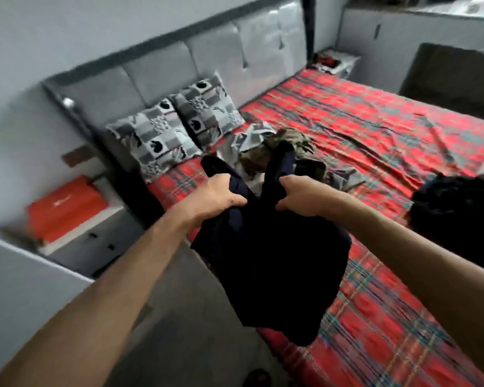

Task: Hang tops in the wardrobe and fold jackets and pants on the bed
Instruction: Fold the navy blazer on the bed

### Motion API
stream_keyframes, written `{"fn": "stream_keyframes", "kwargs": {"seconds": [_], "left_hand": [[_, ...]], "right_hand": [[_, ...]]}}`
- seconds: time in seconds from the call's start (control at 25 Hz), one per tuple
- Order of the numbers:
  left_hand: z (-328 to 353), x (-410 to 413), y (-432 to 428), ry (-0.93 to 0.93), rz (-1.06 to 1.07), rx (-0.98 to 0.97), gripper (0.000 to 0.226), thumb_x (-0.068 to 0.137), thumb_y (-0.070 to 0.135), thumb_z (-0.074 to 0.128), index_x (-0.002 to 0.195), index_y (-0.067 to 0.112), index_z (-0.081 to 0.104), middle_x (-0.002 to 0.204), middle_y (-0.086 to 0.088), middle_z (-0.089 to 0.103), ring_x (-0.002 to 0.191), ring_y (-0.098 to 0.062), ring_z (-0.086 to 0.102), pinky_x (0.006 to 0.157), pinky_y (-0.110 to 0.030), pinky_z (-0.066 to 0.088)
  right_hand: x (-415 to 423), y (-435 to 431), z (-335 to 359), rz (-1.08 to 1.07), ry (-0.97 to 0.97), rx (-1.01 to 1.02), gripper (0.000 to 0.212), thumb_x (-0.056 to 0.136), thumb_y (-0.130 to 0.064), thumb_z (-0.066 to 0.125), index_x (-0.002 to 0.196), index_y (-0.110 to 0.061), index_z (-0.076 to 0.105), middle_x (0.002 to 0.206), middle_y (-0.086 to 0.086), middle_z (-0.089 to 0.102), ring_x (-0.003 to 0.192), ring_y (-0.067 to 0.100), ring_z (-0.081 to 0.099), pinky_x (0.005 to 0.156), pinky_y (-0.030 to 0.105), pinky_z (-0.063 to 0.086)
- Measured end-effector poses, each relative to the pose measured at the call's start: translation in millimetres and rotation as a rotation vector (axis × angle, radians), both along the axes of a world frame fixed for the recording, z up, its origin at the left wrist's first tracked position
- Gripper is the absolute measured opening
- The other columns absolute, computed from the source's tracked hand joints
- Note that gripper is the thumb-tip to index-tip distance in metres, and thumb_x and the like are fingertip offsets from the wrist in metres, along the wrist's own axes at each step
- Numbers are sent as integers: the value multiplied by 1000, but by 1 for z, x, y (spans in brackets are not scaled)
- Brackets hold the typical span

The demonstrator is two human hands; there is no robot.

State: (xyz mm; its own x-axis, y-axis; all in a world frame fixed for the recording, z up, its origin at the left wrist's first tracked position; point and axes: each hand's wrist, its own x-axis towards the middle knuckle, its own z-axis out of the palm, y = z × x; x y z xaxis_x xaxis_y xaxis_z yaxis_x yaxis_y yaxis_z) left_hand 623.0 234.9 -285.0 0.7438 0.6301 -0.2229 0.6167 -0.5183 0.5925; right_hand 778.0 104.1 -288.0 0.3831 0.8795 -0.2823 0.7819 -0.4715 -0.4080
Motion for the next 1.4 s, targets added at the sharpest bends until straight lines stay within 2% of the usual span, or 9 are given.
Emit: {"fn": "stream_keyframes", "kwargs": {"seconds": [0.16, 0.4, 0.6, 0.72, 0.84, 1.0, 1.12, 1.2, 1.4], "left_hand": [[68, -117, 2, -5, 287, 5, 30, 80, 19, 75, 68, 9, 49, 66, -2, 47, 57, -8, 42, 48, -19, 29], [149, -324, -62, -43, 767, 36, 39, 57, 30, 68, 87, 4, 72, 92, -19, 72, 75, -19, 63, 70, -40, 51], [190, -444, -127, 31, 1169, 130, 43, 55, 31, 75, 83, -1, 68, 75, -12, 68, 67, -20, 60, 63, -36, 47], [200, -517, -175, -72, 1432, 142, 52, 41, 38, 73, 81, 6, 65, 74, -8, 65, 71, -24, 62, 67, -34, 44], [208, -584, -214, -126, 1618, 164, 48, 43, 36, 74, 83, 10, 68, 78, -9, 71, 74, -24, 68, 73, -37, 51], [231, -648, -244, -237, 1809, 215, 40, 49, 25, 74, 81, 4, 65, 70, -12, 60, 64, -23, 57, 63, -30, 40], [232, -695, -269, -266, 1981, 350, 38, 51, 28, 74, 79, 4, 65, 72, -14, 62, 66, -24, 59, 63, -30, 42], [230, -725, -285, -219, 2073, 393, 56, 43, 34, 70, 89, 1, 69, 80, -16, 70, 70, -25, 65, 66, -33, 47], [208, -766, -318, -371, 2386, 576, 52, 61, 22, 70, 105, -4, 65, 91, -16, 69, 79, -24, 66, 77, -35, 52]], "right_hand": [[-74, 68, 63, 391, 17, 72, 32, 82, -31, 70, 103, -13, 54, 118, 17, 59, 107, 33, 57, 84, 36, 47], [-251, 115, 154, 956, 179, 97, 17, 89, -18, 63, 106, -12, 63, 107, 9, 63, 108, 28, 58, 82, 31, 46], [-397, 120, 191, 1142, 313, 202, 8, 83, -10, 65, 90, -7, 66, 99, 13, 66, 96, 27, 63, 83, 32, 48], [-486, 116, 216, 1291, 405, 226, 10, 81, -8, 66, 75, -13, 61, 79, 4, 62, 76, 19, 59, 65, 22, 44], [-576, 107, 237, 1437, 487, 250, 7, 81, -10, 69, 87, -11, 66, 87, 4, 65, 79, 18, 61, 62, 20, 45], [-689, 95, 251, 1538, 632, 217, 26, 84, -3, 67, 110, -3, 65, 99, 8, 64, 94, 20, 60, 65, 13, 47], [-773, 85, 248, 1611, 769, 142, 22, 83, 6, 63, 101, -6, 64, 85, 11, 60, 78, 21, 60, 71, 32, 52], [-822, 87, 243, 1663, 804, 84, 16, 82, 5, 61, 92, -6, 66, 77, 9, 62, 65, 18, 59, 64, 28, 49], [-957, 95, 225, 1869, 868, -121, 16, 86, -1, 61, 99, -7, 68, 78, 7, 67, 66, 19, 63, 60, 23, 48]]}}
